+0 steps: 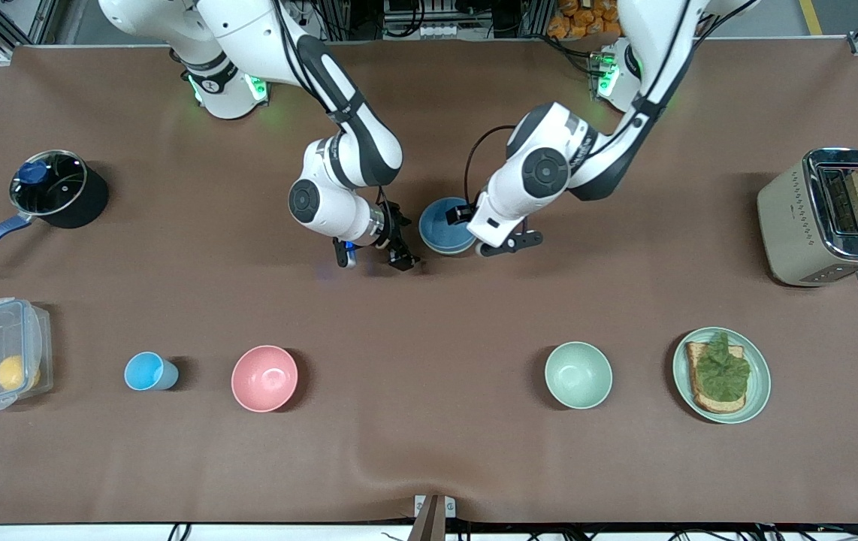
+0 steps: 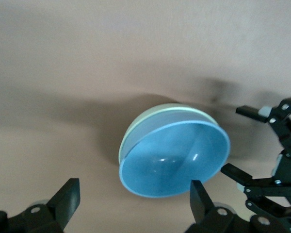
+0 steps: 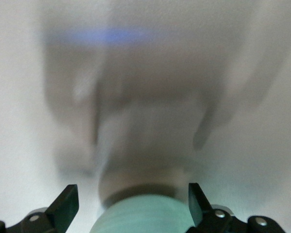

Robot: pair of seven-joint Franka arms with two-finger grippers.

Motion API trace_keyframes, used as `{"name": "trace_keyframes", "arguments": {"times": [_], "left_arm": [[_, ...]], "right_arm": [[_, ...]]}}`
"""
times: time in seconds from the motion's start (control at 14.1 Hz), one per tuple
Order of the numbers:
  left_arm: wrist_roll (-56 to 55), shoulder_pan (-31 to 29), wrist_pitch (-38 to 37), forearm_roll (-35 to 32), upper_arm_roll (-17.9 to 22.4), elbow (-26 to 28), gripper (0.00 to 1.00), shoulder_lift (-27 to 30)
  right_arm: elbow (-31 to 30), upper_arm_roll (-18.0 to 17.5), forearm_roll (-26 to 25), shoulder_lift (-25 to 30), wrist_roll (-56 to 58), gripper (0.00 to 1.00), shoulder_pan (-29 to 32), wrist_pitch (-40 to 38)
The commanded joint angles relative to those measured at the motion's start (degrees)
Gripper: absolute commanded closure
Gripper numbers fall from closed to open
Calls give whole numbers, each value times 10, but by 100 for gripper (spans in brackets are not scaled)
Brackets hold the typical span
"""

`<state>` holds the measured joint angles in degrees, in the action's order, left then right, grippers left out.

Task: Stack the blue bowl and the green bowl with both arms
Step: 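Open the left gripper and withdraw it from the stacked bowls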

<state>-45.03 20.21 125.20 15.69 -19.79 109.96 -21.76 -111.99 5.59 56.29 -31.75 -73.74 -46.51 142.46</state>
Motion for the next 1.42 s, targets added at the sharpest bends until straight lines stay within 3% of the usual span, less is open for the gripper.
{"name": "trace_keyframes", "arguments": {"times": [0.0, 0.14, 0.43, 0.78, 1.2, 1.35], "left_arm": [[8, -49, -95, -6, 0, -64, 0, 12], [9, -72, -125, -52, -1, -97, 0, 10], [9, -119, -150, -130, 0, -100, 0, 43], [27, -230, -188, -136, -3, -97, 0, 127], [150, -274, -235, -136, -3, -78, 0, 202], [180, -285, -236, -135, -1, -81, 0, 221]], "right_arm": [[-9, 23, -16, 46, 3, 0, 18, -72], [-9, 39, -35, 63, 3, 0, 16, -100], [-9, 75, -146, 84, 1, 0, 18, -174], [-9, 128, -214, 110, 3, 0, 18, -258], [10, 189, -273, 146, 25, 0, 22, -351], [31, 192, -297, 158, 46, 0, 47, -400]]}}
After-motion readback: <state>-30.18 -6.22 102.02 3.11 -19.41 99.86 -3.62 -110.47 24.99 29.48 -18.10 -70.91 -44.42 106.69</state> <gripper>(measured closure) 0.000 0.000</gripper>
